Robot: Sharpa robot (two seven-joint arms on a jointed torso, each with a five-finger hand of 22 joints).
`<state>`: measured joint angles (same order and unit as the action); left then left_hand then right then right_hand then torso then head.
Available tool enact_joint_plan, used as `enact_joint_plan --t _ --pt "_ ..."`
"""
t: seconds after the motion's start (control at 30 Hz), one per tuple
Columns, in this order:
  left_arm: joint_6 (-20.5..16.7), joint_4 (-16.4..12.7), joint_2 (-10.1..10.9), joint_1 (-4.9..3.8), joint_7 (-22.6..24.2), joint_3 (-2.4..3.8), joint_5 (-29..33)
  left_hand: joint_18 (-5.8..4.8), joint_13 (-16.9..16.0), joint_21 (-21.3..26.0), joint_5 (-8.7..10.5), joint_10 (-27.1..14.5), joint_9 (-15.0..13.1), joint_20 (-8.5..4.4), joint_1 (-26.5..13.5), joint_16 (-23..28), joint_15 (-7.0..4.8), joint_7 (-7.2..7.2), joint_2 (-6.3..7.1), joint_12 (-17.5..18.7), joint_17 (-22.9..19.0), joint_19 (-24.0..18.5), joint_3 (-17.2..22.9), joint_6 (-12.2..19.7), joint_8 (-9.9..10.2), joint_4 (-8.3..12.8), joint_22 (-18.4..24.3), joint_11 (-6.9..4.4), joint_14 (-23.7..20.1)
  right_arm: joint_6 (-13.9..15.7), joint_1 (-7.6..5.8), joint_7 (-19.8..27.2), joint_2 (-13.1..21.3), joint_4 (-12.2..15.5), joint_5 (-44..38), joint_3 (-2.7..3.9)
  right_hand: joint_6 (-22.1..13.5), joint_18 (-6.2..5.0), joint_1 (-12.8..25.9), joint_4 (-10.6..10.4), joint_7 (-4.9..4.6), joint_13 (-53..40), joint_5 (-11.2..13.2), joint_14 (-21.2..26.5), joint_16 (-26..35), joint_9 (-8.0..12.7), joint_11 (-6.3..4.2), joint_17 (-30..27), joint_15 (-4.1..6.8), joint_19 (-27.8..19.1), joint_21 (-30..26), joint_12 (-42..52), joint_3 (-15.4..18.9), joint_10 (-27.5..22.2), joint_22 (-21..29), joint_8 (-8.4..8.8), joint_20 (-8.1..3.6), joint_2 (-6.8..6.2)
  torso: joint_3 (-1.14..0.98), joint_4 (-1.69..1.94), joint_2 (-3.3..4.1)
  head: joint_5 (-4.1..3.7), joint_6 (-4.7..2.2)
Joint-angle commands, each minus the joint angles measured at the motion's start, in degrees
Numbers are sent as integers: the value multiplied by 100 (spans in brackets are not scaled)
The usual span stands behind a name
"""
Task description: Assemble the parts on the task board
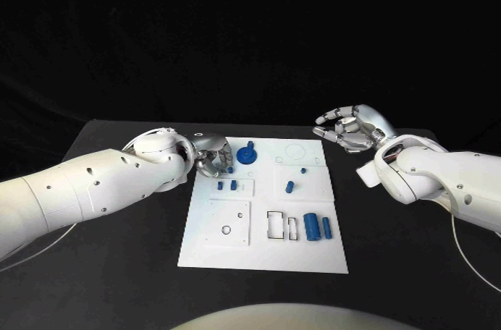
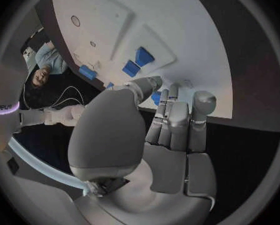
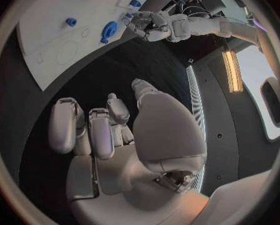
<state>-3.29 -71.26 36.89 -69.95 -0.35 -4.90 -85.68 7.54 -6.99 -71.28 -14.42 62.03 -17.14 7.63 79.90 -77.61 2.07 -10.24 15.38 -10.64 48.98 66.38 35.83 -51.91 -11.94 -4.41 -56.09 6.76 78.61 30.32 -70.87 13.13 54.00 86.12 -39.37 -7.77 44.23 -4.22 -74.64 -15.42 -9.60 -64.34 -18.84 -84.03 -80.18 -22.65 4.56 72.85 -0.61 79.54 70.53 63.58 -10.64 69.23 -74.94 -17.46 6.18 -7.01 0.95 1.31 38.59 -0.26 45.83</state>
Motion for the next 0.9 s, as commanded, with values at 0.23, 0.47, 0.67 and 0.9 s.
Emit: enact_joint_plan --t 0.23,0.47,0.67,0.9 --pt "-755 -115 381 -3 254 48 827 142 57 417 -18 -148 28 25 6 369 43 -54 -7 142 -807 -522 80 -3 55 32 638 44 -390 -823 4 -627 -7 -93 -1411 1 453 -214 -858 347 -15 2869 796 99 677 176 47 -796 66 -413 -1000 -3331 -1371 -1297 335 -9 -36 -273 -9 -1 -11 -110 -78" --pt "-1543 -276 715 -36 1259 73 3698 310 78 1384 4 -33 73 34 -25 1581 47 -79 -121 65 -2338 -1443 26 -10 127 -13 1686 48 -1380 -1119 4 -1229 -50 -70 -3472 1 857 -95 -722 685 28 4141 939 -118 404 273 24 -412 45 -52 -440 -4575 -2114 -824 -43 29 -23 -583 -14 -20 -9 -352 -152" --pt "-1167 -559 971 -41 2280 78 5821 291 -27 1691 22 90 32 71 -18 1835 65 -39 -148 -203 -2460 -1752 -320 -183 7 65 1829 2 -1777 -1335 17 -1799 -131 46 -5100 2 977 -57 -493 797 53 4531 935 -148 338 307 42 -323 26 41 -258 -4934 -2221 -725 -182 56 -20 -726 -5 -13 13 -495 -194" --pt "-906 -1005 1242 -43 2726 81 7309 285 -207 2181 8 327 4 118 -55 2237 46 31 -272 -579 -2632 -2011 -632 -290 -116 25 2093 -79 -2174 -1341 39 -2238 -288 112 -6002 2 1024 -37 -309 790 62 4753 1034 -178 273 329 64 -239 -2 82 -168 -5125 -2217 -733 -255 78 -21 -824 0 -4 4 -540 -177"
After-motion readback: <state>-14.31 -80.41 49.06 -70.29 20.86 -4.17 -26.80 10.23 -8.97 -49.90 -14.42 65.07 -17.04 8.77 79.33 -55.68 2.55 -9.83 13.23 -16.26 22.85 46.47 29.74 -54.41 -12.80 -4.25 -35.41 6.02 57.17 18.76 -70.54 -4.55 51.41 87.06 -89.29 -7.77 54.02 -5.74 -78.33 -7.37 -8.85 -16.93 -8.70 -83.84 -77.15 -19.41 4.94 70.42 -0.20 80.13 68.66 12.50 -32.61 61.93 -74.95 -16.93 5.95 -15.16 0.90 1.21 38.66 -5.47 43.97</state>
